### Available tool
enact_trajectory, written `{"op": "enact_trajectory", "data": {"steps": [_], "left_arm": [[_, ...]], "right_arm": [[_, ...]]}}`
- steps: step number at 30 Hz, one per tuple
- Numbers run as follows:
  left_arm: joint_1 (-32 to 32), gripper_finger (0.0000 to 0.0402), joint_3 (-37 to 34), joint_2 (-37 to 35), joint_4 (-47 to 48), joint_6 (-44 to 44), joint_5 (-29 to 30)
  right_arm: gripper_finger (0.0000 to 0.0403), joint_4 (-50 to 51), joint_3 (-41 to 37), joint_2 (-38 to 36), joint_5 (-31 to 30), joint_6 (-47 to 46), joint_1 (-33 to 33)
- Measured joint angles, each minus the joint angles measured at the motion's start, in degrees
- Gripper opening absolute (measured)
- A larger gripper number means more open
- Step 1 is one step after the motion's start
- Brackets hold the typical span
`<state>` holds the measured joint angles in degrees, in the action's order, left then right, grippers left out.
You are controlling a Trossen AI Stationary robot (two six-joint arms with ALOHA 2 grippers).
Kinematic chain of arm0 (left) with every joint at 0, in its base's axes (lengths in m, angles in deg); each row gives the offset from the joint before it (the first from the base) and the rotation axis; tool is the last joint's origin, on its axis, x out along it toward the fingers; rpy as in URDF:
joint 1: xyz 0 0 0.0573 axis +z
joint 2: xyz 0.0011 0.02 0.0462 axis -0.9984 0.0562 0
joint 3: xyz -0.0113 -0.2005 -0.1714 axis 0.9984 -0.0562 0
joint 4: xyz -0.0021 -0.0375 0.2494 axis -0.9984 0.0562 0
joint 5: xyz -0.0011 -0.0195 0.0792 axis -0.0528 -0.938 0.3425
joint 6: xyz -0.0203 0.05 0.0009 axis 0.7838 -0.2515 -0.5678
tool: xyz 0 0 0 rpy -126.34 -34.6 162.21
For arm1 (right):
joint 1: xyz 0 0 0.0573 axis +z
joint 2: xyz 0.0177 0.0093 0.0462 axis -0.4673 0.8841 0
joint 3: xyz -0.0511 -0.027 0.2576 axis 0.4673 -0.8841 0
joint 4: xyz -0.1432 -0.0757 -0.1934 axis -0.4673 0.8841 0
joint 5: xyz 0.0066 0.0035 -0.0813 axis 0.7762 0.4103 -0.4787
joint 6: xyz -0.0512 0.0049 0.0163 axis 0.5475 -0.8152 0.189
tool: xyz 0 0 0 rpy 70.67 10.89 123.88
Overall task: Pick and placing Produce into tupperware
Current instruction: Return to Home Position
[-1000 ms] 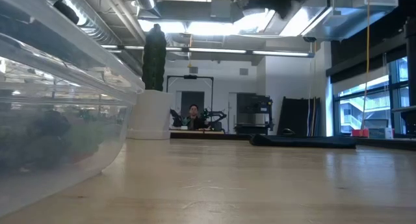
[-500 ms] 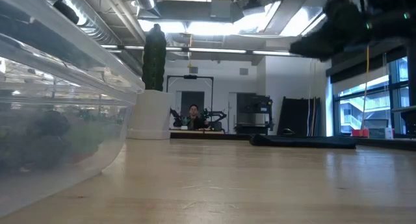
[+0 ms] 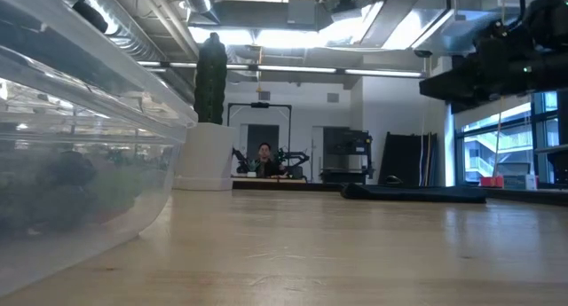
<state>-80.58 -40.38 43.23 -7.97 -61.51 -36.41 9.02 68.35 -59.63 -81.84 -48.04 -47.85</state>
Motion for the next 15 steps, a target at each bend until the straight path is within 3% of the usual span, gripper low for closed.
{"op": "enact_trajectory", "data": {"steps": [8,15], "left_arm": [[0.0,0.013,0.0,0.0,0.0,0.0,0.0],[0.0,0.013,0.0,-2.4,-2.5,-1.1,0.0]], "right_arm": [[0.0181,5.5,-1.6,-5.6,0.0,-1.4,-3.0],[0.0181,7.2,-1.6,-8.4,-0.7,2.8,-3.5]]}}
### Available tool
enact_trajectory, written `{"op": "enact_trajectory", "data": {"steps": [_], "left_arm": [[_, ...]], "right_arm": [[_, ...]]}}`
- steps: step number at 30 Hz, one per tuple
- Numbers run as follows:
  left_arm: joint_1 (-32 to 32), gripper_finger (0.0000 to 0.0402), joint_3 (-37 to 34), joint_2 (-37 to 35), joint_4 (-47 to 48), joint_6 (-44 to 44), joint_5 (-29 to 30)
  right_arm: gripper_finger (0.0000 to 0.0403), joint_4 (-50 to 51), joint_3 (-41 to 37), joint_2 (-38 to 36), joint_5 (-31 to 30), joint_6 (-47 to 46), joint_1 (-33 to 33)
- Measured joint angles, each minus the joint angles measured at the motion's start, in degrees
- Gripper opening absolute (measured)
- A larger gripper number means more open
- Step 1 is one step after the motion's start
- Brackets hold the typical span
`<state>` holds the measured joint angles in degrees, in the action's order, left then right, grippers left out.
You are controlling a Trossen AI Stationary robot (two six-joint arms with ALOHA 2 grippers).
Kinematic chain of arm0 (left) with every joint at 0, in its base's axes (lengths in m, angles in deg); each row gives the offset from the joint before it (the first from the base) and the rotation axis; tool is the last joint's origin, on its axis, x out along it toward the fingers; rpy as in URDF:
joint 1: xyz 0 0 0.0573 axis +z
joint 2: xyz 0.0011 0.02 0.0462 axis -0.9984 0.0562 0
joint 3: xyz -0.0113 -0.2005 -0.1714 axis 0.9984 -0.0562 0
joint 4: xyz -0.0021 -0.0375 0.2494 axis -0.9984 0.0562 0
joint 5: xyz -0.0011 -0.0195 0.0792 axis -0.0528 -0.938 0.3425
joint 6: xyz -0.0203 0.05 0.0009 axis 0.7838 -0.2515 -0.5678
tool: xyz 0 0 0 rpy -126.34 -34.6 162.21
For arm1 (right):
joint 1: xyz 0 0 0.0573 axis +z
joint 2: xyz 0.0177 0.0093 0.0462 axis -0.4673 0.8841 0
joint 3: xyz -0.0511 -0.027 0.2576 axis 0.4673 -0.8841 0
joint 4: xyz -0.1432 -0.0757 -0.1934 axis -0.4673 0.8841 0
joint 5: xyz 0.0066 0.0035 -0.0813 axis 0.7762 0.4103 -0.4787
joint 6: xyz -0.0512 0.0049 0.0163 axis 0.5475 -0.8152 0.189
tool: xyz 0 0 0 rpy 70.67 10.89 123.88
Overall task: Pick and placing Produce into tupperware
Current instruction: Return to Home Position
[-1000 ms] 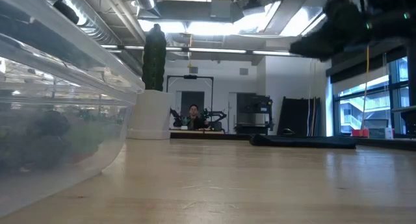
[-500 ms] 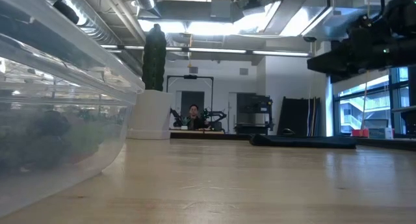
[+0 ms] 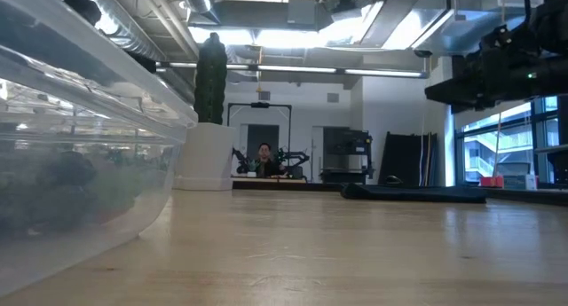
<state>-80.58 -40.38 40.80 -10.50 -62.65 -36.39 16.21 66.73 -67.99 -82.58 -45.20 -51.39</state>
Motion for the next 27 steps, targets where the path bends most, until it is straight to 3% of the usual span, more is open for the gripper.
{"op": "enact_trajectory", "data": {"steps": [27], "left_arm": [[0.0,0.013,0.1,-0.2,-2.5,-0.3,0.3]], "right_arm": [[0.0181,1.3,0.0,-0.9,0.1,0.0,0.0]]}}
